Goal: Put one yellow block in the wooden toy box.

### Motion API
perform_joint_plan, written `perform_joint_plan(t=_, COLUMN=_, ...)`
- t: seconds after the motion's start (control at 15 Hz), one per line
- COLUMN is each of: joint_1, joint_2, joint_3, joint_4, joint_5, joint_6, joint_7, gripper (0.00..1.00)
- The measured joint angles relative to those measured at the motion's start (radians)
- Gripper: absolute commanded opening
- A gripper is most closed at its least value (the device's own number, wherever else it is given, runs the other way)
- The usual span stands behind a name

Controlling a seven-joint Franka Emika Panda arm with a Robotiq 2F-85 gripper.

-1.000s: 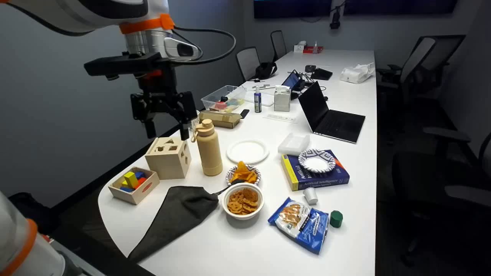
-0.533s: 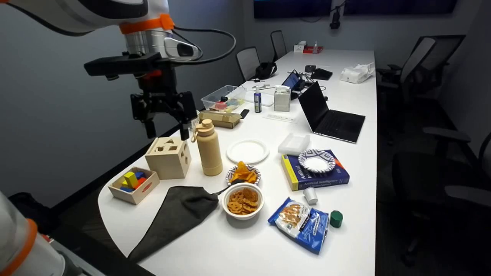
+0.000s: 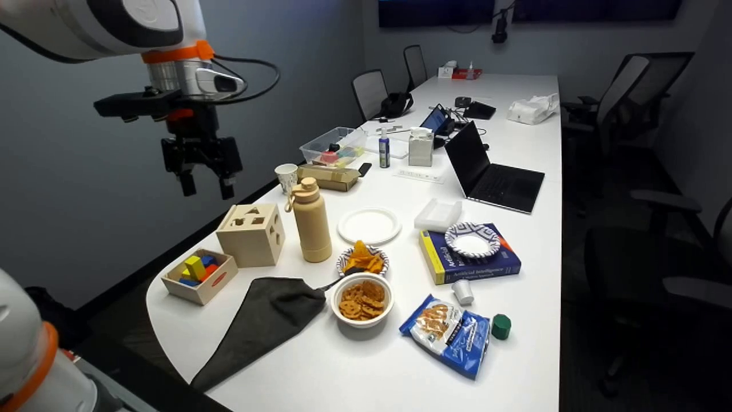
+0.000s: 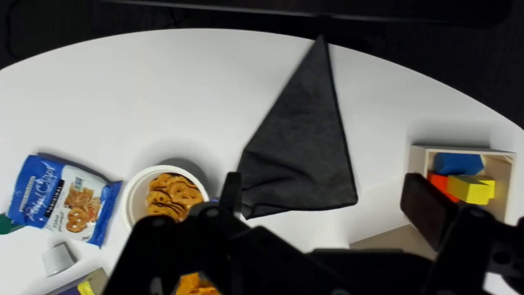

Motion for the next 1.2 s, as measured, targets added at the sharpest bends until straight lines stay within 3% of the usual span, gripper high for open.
perform_joint_plan(t=0.27, joint_1=0.079, joint_2=0.148, joint_3=0.152, joint_4=0.03, joint_5=0.083, joint_6=0.225, joint_7=0.241, gripper=1.0)
perform_joint_plan(t=0.53, joint_1=0.102, joint_2=0.36, joint_3=0.236, joint_4=0.088, joint_5=0.071, joint_6=0.454, joint_7=0.402, gripper=1.0)
perform_joint_plan(t=0.8, joint_1=0.134, joint_2=0.563, joint_3=0.24, joint_4=0.179, joint_5=0.025, joint_6=0.558, joint_7=0.526, gripper=1.0)
perform_joint_plan(t=1.2, joint_1=0.233, joint_2=0.781, joint_3=0.18, joint_4=0.285, joint_5=0.008, joint_6=0.608, joint_7=0.665, gripper=1.0)
